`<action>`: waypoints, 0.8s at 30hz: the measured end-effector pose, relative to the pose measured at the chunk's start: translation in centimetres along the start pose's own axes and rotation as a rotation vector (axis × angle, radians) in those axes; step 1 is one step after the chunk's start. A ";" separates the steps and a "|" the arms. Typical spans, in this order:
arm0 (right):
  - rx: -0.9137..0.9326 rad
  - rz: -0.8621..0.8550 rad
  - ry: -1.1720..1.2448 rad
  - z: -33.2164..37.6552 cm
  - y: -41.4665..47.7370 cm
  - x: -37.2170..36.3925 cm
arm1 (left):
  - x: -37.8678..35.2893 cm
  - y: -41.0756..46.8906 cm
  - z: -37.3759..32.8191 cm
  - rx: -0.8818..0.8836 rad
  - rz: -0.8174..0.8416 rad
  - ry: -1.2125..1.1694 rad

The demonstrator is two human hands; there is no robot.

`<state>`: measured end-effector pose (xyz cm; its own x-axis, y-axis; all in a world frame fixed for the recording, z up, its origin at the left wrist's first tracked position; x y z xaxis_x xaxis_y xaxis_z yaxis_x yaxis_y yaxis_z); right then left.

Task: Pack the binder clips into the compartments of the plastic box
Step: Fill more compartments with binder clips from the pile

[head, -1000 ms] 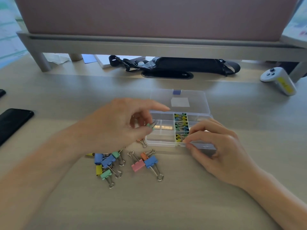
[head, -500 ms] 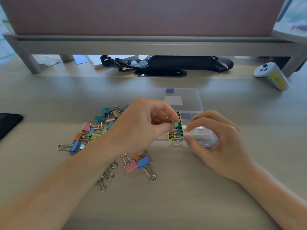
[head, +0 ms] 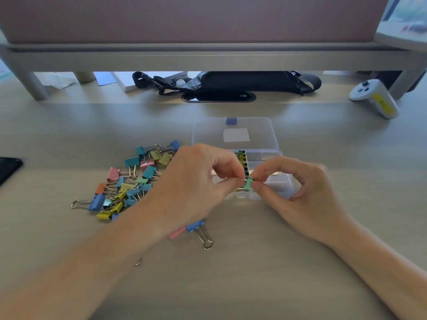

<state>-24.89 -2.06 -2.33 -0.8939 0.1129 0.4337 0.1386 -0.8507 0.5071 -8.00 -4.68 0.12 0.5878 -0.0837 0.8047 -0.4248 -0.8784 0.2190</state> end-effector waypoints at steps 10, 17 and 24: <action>0.078 0.034 -0.146 0.6 -0.1 -0.2 | -0.3 -0.4 -0.2 -0.096 -0.016 0.159; 0.190 0.024 -0.187 1.3 -0.5 -0.3 | -0.4 -0.8 -0.8 -0.175 -0.017 0.183; 0.302 0.039 -0.274 1.8 -0.7 -0.9 | -1.0 -1.4 -1.9 -0.416 -0.028 0.443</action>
<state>-23.37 -0.61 -1.73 -0.7449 0.2508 0.6182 0.3252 -0.6727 0.6647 -9.33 -2.48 0.03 0.2979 0.2190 0.9291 -0.6992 -0.6126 0.3686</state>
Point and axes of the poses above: each hand's wrist, its own y-axis towards the middle knuckle, its own x-axis out of the back of the hand, z = x × y, the point moved 8 cm from there along y, towards the middle knuckle, and after that the axes turned 8 degrees about y, right-handed, at the moved point
